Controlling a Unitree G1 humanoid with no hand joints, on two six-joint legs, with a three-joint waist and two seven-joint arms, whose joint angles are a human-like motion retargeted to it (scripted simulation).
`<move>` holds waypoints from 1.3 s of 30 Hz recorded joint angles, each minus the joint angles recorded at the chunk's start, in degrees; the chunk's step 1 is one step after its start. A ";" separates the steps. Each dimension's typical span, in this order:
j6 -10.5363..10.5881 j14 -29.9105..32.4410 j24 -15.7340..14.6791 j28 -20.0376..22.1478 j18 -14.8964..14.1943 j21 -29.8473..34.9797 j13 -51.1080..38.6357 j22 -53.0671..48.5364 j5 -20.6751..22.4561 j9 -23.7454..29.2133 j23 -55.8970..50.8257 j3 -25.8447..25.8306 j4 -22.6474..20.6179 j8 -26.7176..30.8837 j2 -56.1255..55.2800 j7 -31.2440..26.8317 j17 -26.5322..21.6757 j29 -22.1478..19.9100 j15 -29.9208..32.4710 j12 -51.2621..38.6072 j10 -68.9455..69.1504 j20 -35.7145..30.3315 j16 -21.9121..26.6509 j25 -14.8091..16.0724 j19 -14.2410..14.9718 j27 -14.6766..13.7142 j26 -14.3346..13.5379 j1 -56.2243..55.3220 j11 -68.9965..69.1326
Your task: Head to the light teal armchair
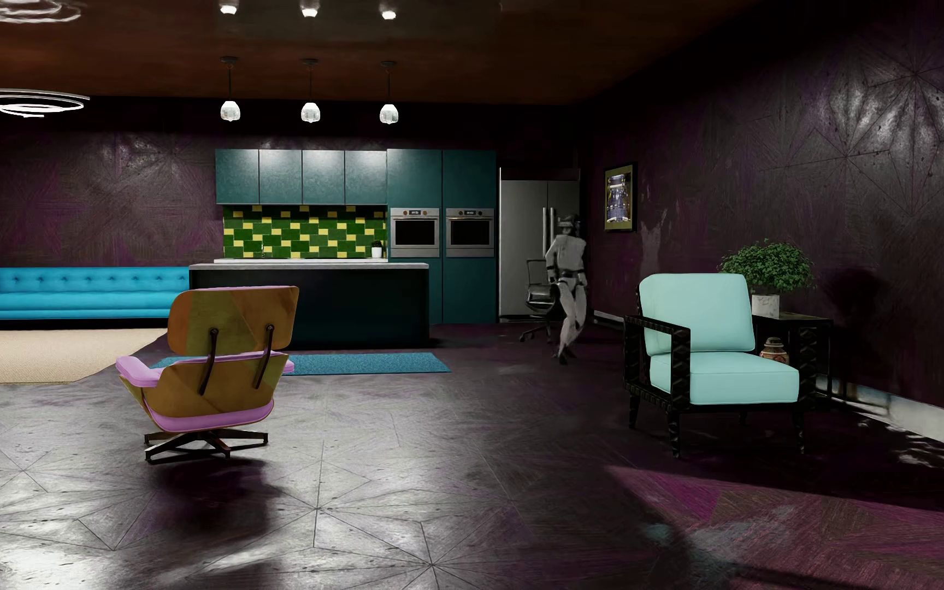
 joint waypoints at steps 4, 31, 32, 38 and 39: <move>2.12 -5.75 0.00 0.00 0.00 4.99 5.34 -4.44 -2.93 -0.46 6.28 -7.67 -3.03 0.00 -8.66 0.00 -2.18 0.00 -10.02 -4.29 -2.55 -1.82 0.58 0.00 0.00 0.00 0.00 8.85 -10.38; 7.70 0.28 0.00 0.00 0.00 -2.59 -1.78 -7.09 3.58 0.95 5.48 -1.94 -16.97 0.00 8.79 0.00 -0.70 0.00 4.59 -0.57 -0.15 -4.38 -3.61 0.00 0.00 0.00 0.00 -8.83 25.66; 8.41 -0.10 0.00 0.00 0.00 1.10 1.29 -11.78 4.22 0.93 5.07 -4.53 -16.31 0.00 5.53 0.00 -1.92 0.00 9.97 -2.23 -3.03 -2.11 -3.69 0.00 0.00 0.00 0.00 -3.60 13.53; 7.76 -4.87 0.00 0.00 0.00 9.74 10.75 -20.36 3.25 -0.29 10.70 -15.37 -11.02 0.00 -3.87 0.00 -1.47 0.00 -14.67 -9.42 -3.01 4.23 -2.14 0.00 0.00 0.00 0.00 13.66 -14.04; 8.57 2.29 0.00 0.00 0.00 10.47 11.00 -18.06 4.98 -1.41 11.44 -14.97 -10.08 0.00 -5.97 0.00 -1.22 0.00 0.33 -8.46 0.57 4.90 -2.91 0.00 0.00 0.00 0.00 13.43 -11.53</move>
